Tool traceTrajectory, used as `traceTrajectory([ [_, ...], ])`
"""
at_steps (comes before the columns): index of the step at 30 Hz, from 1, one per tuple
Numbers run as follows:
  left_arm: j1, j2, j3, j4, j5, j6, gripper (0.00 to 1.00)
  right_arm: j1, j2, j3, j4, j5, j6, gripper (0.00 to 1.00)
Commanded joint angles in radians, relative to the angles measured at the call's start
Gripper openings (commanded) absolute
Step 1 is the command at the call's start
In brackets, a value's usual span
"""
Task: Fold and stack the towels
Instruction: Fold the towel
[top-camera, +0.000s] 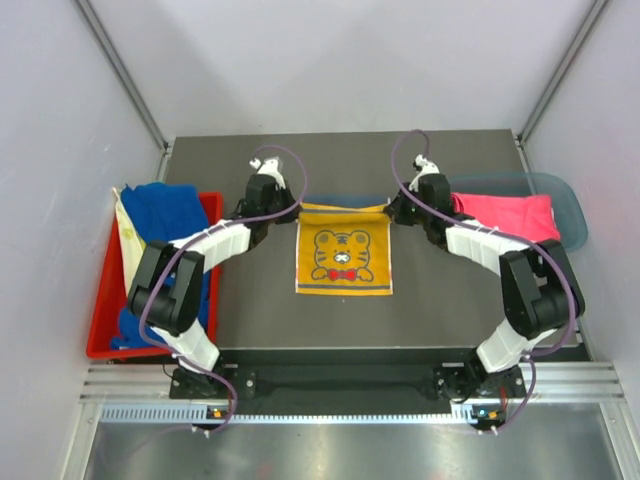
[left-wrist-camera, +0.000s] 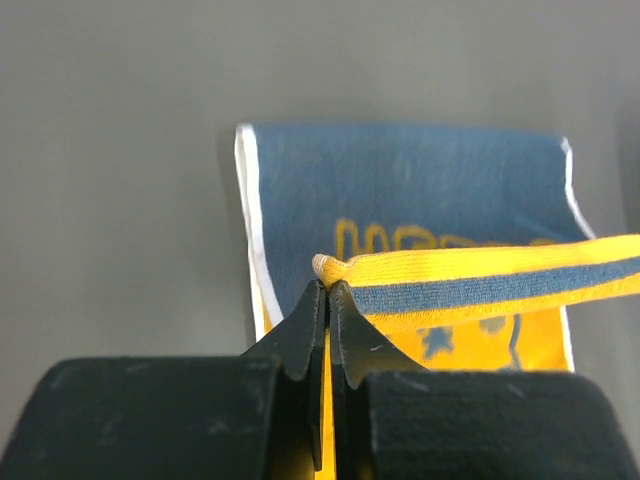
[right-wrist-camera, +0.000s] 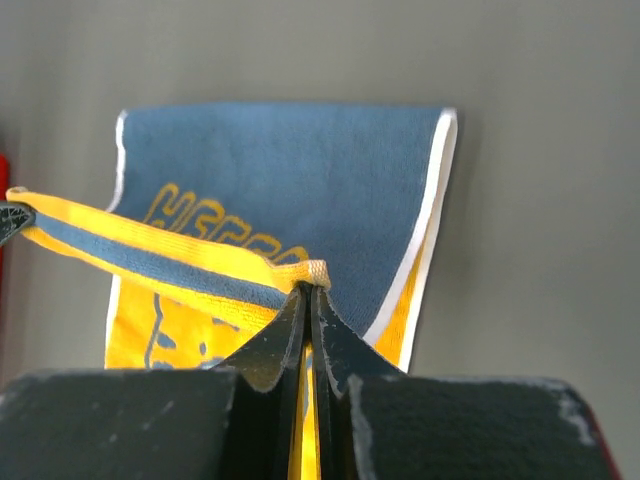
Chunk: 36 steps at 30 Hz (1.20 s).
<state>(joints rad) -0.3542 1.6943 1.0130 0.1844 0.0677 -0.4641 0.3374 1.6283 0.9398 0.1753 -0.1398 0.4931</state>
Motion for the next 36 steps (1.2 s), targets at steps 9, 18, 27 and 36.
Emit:
traceTrajectory([
  [9,-0.051,-0.168,-0.155,0.05,-0.008,-0.012,0.0,0.077,-0.16,-0.144,0.052,0.074,0.041,0.0],
  [18,-0.091,-0.257,-0.228,0.015,-0.037,-0.011,0.0,0.118,-0.255,-0.225,0.029,0.121,0.056,0.0],
  [27,-0.124,-0.328,-0.277,-0.01,-0.06,-0.022,0.0,0.15,-0.334,-0.286,0.006,0.135,0.075,0.0],
  [36,-0.167,-0.384,-0.318,-0.034,-0.12,-0.042,0.0,0.199,-0.387,-0.325,-0.016,0.192,0.096,0.0],
])
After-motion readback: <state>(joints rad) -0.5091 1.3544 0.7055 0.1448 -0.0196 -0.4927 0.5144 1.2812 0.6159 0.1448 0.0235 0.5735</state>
